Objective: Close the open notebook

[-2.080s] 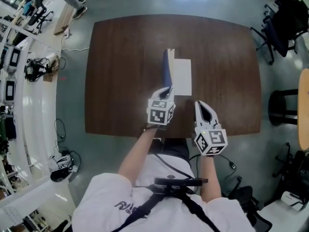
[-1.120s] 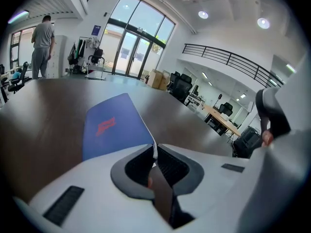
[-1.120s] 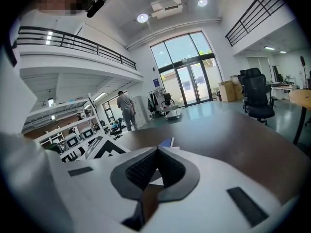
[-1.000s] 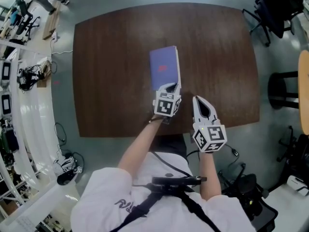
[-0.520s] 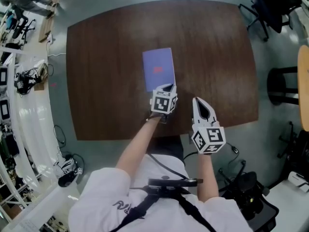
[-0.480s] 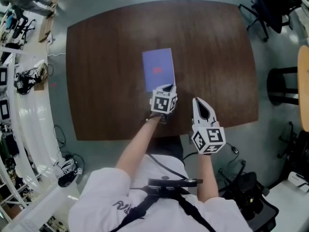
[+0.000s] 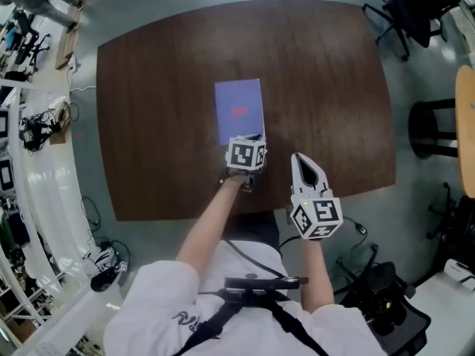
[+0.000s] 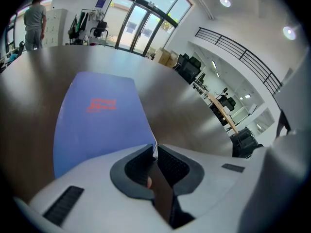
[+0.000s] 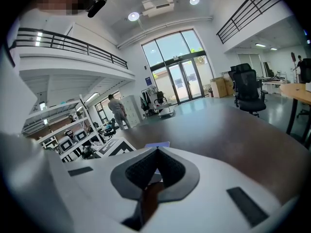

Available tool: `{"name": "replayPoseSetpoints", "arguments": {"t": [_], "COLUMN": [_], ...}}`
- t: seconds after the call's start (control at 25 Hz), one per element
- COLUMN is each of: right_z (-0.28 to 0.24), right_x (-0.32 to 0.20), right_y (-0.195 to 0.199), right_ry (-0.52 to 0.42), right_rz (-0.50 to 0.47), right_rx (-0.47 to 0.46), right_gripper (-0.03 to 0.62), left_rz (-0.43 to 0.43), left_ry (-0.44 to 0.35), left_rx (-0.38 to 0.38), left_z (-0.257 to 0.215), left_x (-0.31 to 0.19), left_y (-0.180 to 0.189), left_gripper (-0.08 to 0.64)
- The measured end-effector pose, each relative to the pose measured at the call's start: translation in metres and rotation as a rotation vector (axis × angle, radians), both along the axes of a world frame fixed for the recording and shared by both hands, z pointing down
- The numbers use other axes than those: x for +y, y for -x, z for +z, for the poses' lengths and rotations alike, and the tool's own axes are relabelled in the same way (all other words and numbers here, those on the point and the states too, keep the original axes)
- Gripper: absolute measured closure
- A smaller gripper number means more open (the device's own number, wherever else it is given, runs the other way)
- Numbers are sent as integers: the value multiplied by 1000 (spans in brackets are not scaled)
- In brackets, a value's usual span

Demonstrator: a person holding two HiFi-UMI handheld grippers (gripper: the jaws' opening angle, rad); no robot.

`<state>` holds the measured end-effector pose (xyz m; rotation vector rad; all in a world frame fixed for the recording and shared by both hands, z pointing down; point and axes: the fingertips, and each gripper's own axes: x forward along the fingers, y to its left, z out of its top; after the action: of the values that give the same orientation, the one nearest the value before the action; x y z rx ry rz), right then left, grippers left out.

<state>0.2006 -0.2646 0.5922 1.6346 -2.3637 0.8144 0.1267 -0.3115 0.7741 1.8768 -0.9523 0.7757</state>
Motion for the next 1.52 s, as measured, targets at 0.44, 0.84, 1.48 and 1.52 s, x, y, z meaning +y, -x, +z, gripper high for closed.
{"name": "replayPoseSetpoints", "arguments": {"t": [0.44,0.84,1.48,1.52], "right_z": [-12,-21,-86,-93], "right_x": [-1,1,5,5], "right_y": [-1,9,83,88], "right_ry": [-24,-37,-167,-182], "right_rz": [5,-19,-143,-154], "right_rx": [-1,3,-2,0], "right_gripper": [598,598,598,598], "left_rz": [22,8,-165,-173], "left_ry": [55,-17,-431,-468], "left_rx": [-1,125,217,218], "left_z": [1,-37,-200,-214], "left_x": [2,-1,1,3], "left_y": [-5,-5,97,103], "left_gripper": [520,520,520,520]}}
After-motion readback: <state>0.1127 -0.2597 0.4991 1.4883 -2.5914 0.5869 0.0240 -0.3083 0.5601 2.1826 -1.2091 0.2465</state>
